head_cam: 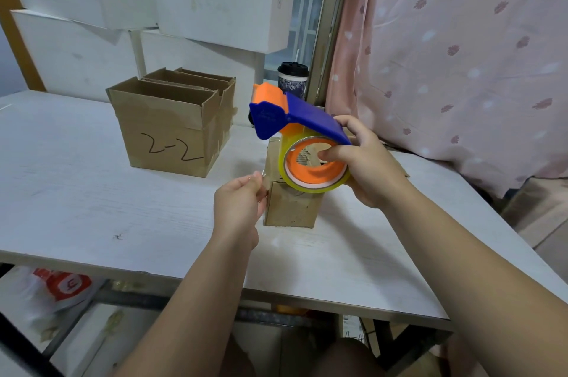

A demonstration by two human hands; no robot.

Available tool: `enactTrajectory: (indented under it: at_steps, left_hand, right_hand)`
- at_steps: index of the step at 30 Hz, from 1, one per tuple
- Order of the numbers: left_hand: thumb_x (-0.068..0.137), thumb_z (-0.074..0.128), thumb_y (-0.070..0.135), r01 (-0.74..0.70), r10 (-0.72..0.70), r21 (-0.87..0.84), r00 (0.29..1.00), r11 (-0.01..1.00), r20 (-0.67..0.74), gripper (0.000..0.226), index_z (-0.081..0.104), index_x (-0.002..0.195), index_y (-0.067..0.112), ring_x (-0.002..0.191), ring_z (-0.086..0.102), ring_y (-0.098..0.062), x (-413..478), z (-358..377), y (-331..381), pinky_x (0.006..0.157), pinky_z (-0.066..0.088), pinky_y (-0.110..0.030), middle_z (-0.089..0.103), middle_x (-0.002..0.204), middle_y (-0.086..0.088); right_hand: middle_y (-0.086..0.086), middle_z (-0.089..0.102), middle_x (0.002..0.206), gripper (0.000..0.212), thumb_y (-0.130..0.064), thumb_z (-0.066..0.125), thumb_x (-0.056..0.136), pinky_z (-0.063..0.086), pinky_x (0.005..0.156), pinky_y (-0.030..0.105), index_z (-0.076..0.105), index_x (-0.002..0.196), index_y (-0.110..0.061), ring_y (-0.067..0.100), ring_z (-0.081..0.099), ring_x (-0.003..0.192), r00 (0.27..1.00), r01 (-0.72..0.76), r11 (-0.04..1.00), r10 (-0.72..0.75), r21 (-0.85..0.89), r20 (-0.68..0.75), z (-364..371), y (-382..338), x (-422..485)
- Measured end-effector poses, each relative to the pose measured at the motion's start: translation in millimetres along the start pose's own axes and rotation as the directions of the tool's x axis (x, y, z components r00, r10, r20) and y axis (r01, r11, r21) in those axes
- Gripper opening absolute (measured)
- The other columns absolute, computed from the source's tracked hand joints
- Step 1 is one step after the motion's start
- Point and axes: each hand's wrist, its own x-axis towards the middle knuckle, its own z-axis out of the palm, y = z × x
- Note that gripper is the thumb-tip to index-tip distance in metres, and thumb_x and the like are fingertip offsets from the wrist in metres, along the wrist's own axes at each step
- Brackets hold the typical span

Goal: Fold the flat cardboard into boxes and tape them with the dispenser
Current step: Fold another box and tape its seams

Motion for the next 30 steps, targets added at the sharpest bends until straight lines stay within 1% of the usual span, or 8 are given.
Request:
enactTrajectory:
  at_steps: [7, 11, 15, 19, 21, 25, 27, 30]
  left_hand:
    - [0.09, 0.063, 0.019, -0.001, 0.001, 0.02, 1.0, 1.0, -0.015, 0.016, 0.067, 0.075, 0.02, 0.082, 0.068, -0.014, 2.0, -0.5, -4.6, 0.079, 0.056, -0.028, 0.071, 0.084, -0.003]
    - [0.091, 0.062, 0.02, -0.079, 0.08, 0.087, 0.997, 0.993, -0.011, 0.022, 0.066, 0.07, 0.025, 0.08, 0.067, -0.012, 1.0, 0.9, -7.7, 0.071, 0.053, -0.024, 0.069, 0.077, 0.002]
    - [0.093, 0.059, 0.021, -0.146, 0.147, 0.16, 0.989, 0.976, 0.002, 0.016, 0.066, 0.079, 0.024, 0.084, 0.066, -0.012, -0.2, 0.0, -11.2, 0.067, 0.05, -0.021, 0.069, 0.084, 0.002]
    - [0.094, 0.057, 0.026, -0.21, 0.216, 0.267, 0.976, 0.94, 0.007, 0.016, 0.063, 0.08, 0.028, 0.079, 0.062, -0.01, -2.9, -0.7, -14.3, 0.054, 0.042, -0.014, 0.065, 0.082, 0.007]
    - [0.094, 0.057, 0.027, -0.238, 0.244, 0.314, 0.97, 0.919, 0.019, 0.013, 0.062, 0.082, 0.029, 0.077, 0.059, -0.009, -3.6, -1.4, -14.9, 0.053, 0.039, -0.013, 0.064, 0.082, 0.009]
    - [0.093, 0.059, 0.029, -0.244, 0.247, 0.337, 0.968, 0.909, 0.036, 0.009, 0.066, 0.089, 0.025, 0.079, 0.058, -0.009, 0.5, -3.3, -16.3, 0.055, 0.037, -0.015, 0.065, 0.086, 0.009]
    - [0.092, 0.059, 0.033, -0.242, 0.246, 0.35, 0.969, 0.905, 0.035, 0.014, 0.066, 0.097, 0.023, 0.08, 0.057, -0.009, 3.7, -3.5, -18.0, 0.058, 0.038, -0.018, 0.065, 0.089, 0.008]
    - [0.094, 0.053, 0.041, -0.197, 0.202, 0.483, 0.978, 0.853, 0.043, 0.025, 0.046, 0.114, 0.028, 0.077, 0.051, -0.01, 9.6, -5.2, -20.6, 0.072, 0.046, -0.029, 0.052, 0.088, 0.011]
  right_hand:
    - [0.006, 0.062, 0.111, 0.048, 0.007, 0.067, 0.077, 0.051, 0.093, 0.054, 0.058, 0.102, -0.033, 0.03, 0.06, 0.106, 0.998, 0.02, 0.998, -0.015, 0.067, -0.068, 3.7, 3.1, -2.6]
    - [0.005, 0.062, 0.115, 0.05, 0.006, 0.067, 0.079, 0.051, 0.093, 0.053, 0.059, 0.109, -0.034, 0.028, 0.059, 0.109, 0.997, 0.007, 0.996, -0.001, 0.086, -0.073, 3.1, 4.2, -2.6]
    - [0.002, 0.061, 0.116, 0.056, 0.009, 0.067, 0.077, 0.052, 0.092, 0.051, 0.058, 0.112, -0.034, 0.026, 0.058, 0.109, 0.998, 0.015, 0.997, -0.009, 0.078, -0.067, 4.1, 4.7, -3.9]
    - [0.001, 0.06, 0.116, 0.058, 0.009, 0.067, 0.076, 0.052, 0.093, 0.05, 0.056, 0.116, -0.032, 0.025, 0.058, 0.11, 0.998, 0.016, 0.997, -0.011, 0.072, -0.069, 6.0, 4.3, -4.3]
    - [0.001, 0.06, 0.117, 0.059, 0.009, 0.066, 0.076, 0.052, 0.093, 0.05, 0.056, 0.119, -0.031, 0.025, 0.057, 0.111, 0.998, 0.012, 0.998, -0.008, 0.066, -0.07, 6.2, 4.2, -4.2]
    - [0.0, 0.06, 0.115, 0.06, 0.01, 0.065, 0.076, 0.054, 0.09, 0.047, 0.055, 0.119, -0.03, 0.025, 0.057, 0.11, 0.998, 0.015, 0.998, -0.011, 0.057, -0.069, 5.7, 4.7, -4.3]
    - [-0.001, 0.059, 0.113, 0.059, 0.01, 0.065, 0.076, 0.054, 0.089, 0.046, 0.056, 0.117, -0.031, 0.024, 0.056, 0.109, 0.997, 0.02, 0.999, -0.016, 0.051, -0.072, 6.3, 5.4, -3.3]
    - [-0.005, 0.06, 0.107, 0.057, 0.01, 0.064, 0.076, 0.055, 0.087, 0.043, 0.056, 0.108, -0.036, 0.021, 0.057, 0.105, 0.997, 0.035, 0.999, -0.032, 0.042, -0.077, 7.3, 6.5, -2.2]
